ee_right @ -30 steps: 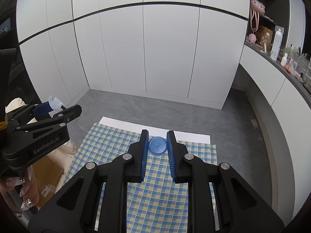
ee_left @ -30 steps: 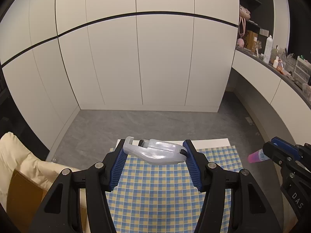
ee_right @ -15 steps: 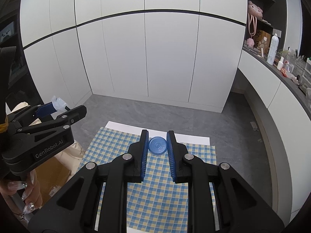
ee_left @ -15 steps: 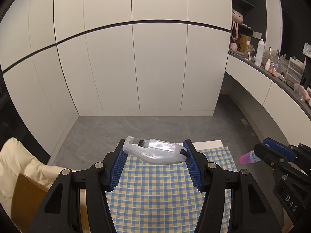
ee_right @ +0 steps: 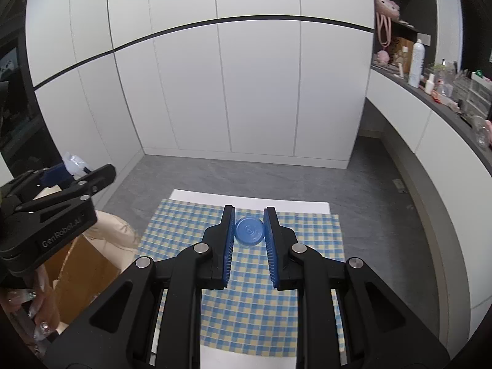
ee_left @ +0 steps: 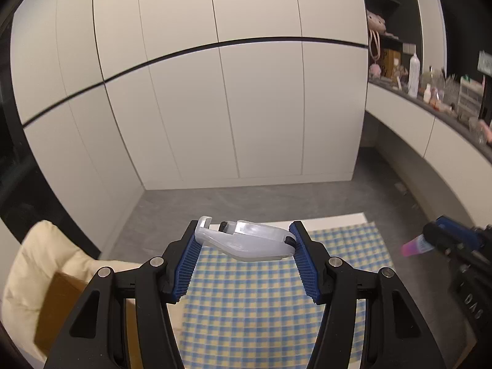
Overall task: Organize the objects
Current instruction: 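Lift the white holder and pink-capped spray up from the checked cloth, then carry the white holder and pink-capped spray toward the cardboard box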
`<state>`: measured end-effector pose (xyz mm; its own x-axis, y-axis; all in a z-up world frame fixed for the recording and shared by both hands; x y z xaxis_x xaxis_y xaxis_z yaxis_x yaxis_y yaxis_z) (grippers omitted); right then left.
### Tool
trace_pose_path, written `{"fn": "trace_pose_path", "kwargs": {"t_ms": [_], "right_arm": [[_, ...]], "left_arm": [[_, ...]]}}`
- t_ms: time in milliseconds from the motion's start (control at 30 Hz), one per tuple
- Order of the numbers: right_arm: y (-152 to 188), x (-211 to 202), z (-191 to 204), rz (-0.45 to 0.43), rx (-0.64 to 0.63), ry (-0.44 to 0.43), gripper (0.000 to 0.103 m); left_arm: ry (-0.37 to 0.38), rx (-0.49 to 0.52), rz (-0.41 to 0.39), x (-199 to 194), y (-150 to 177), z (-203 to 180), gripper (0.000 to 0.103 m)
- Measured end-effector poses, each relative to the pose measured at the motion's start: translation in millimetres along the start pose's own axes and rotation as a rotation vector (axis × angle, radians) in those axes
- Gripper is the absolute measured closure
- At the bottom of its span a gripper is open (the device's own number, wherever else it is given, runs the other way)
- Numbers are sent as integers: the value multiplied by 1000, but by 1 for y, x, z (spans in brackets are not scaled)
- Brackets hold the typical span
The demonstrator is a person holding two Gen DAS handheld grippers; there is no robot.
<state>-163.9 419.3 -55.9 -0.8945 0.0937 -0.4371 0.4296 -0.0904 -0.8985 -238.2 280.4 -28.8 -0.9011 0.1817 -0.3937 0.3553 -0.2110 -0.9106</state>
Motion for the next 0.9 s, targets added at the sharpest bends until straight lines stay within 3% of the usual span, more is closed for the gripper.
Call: {"fn": "trace_pose_path", "kwargs": {"t_ms": [433,633,900], "right_arm": [[41,-56,4,12,-12,63,83],[77,-85,1,58,32,56,83],[102,-129,4,45,31,59,83]], "left_arm": [[-15,27,-30,-70,32,-3,44],[3,0,-11,-96,56,4,44],[2,-31,22,-126,91,21,44]]}}
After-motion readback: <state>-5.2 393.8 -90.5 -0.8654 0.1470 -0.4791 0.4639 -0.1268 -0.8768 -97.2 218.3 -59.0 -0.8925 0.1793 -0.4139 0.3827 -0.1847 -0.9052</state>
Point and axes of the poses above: each gripper's, at about its wrist camera, not at the fingertips, and x roughly the way its jaws point, z to its left, y to its underside, the point moved 8 cm from there along x, roughly the way its jaws point, and after that the axes turned 14 degrees about -z, right-handed, at the moved point
